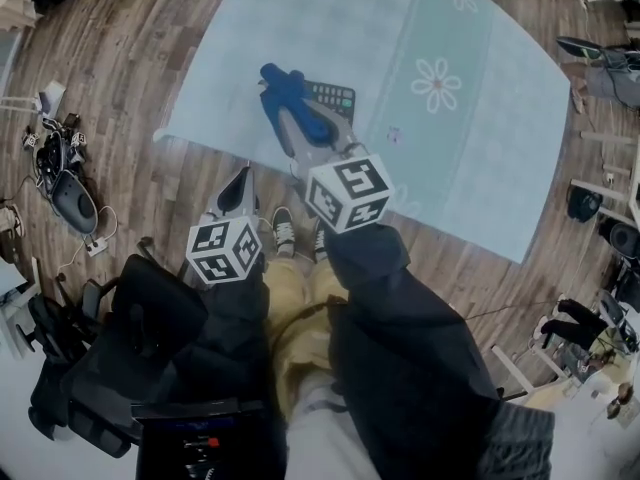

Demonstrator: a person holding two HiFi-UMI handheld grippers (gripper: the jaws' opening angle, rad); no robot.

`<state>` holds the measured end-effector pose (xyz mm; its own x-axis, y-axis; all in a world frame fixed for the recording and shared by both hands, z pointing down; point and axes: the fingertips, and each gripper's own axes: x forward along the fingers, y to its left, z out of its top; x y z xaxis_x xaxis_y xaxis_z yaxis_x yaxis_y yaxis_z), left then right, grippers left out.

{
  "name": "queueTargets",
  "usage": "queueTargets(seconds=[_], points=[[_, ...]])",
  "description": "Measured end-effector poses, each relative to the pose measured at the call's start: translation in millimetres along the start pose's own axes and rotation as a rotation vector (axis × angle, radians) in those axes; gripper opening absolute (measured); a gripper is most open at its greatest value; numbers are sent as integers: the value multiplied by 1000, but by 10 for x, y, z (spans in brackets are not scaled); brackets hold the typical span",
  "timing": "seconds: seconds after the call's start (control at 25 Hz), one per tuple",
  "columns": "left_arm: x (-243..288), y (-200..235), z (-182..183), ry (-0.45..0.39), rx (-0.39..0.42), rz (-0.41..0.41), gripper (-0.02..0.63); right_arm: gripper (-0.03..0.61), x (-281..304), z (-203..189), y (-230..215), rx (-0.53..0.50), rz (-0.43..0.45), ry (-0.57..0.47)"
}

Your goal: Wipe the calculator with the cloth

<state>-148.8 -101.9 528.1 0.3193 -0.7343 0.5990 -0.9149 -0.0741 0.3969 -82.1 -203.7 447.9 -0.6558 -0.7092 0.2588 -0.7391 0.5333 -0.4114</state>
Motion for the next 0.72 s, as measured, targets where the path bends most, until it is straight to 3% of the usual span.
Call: queueTargets(seconds=[0.72], points=[[-755,-1160,1121,-270,138,-147,0,55,-1897,1174,41,-71,-257,-257]])
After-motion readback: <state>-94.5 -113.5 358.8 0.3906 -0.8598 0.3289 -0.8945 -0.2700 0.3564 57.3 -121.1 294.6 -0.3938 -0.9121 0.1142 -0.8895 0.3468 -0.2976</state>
